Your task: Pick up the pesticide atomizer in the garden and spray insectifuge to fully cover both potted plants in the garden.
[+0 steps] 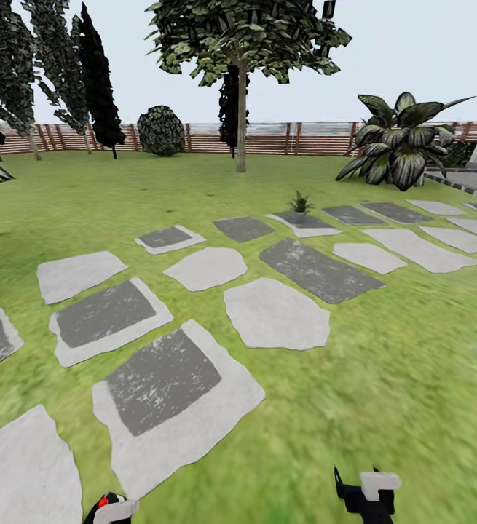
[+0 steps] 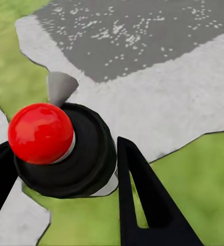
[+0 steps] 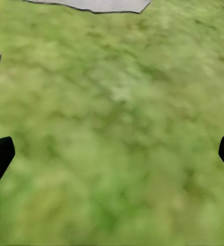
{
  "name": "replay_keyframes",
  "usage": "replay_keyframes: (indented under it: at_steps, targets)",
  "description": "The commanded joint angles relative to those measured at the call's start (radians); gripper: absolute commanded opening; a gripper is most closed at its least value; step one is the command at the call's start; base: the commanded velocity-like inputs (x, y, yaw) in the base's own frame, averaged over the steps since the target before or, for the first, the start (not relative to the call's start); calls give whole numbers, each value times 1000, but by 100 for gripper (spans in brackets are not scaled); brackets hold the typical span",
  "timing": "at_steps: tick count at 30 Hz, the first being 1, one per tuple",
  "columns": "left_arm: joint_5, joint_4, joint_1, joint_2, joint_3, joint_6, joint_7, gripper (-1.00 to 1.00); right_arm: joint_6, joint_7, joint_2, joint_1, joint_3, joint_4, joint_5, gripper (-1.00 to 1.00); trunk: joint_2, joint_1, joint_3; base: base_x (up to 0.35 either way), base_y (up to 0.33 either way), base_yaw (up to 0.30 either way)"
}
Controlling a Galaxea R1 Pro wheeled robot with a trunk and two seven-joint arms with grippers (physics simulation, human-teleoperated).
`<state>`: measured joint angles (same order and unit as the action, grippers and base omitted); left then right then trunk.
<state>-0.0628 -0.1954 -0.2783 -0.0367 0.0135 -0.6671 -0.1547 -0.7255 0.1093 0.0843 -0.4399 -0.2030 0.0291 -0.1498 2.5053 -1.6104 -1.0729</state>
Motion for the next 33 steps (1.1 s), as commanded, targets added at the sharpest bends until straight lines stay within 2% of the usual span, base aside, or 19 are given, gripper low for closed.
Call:
replay_keyframes:
  at_steps: [1, 33]
  targets:
    - [-6, 1, -1, 0, 2, -3, 1, -100, -2, 3, 0, 0, -9, 0, -8, 100, 0, 0, -1, 337, 0, 0]
    - [-6, 1, -1, 0, 2, -3, 1, -100, -2, 2, 0, 0, -10, 0, -8, 100, 0, 0, -1, 337, 0, 0]
